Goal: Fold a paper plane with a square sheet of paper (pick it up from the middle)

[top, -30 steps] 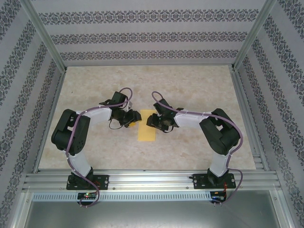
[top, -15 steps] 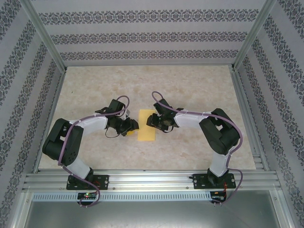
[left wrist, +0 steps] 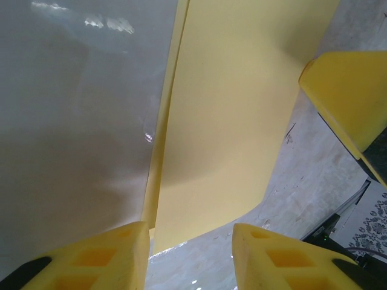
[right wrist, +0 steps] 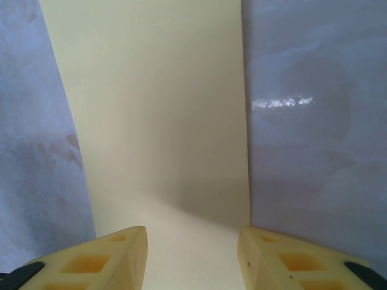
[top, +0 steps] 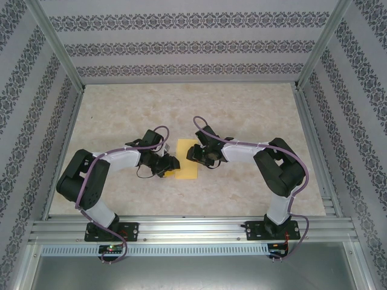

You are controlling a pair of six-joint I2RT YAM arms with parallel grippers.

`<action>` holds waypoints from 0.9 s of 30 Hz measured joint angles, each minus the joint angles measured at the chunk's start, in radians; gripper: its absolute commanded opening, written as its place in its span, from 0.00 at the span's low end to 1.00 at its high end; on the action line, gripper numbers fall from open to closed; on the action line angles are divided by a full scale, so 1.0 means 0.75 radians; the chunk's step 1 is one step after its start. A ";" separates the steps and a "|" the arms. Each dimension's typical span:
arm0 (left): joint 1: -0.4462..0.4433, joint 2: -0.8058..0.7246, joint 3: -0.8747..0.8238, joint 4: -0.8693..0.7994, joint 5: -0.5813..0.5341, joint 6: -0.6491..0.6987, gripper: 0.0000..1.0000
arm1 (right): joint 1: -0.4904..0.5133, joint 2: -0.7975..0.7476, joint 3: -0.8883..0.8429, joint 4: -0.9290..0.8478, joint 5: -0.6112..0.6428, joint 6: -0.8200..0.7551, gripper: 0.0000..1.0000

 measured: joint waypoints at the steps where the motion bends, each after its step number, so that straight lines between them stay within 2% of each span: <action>1: -0.001 0.003 0.000 0.000 0.000 0.000 0.41 | 0.000 0.000 0.000 0.000 0.000 0.000 0.46; 27: -0.003 0.058 0.005 0.032 0.061 0.001 0.35 | 0.004 0.010 0.011 -0.004 0.002 0.000 0.46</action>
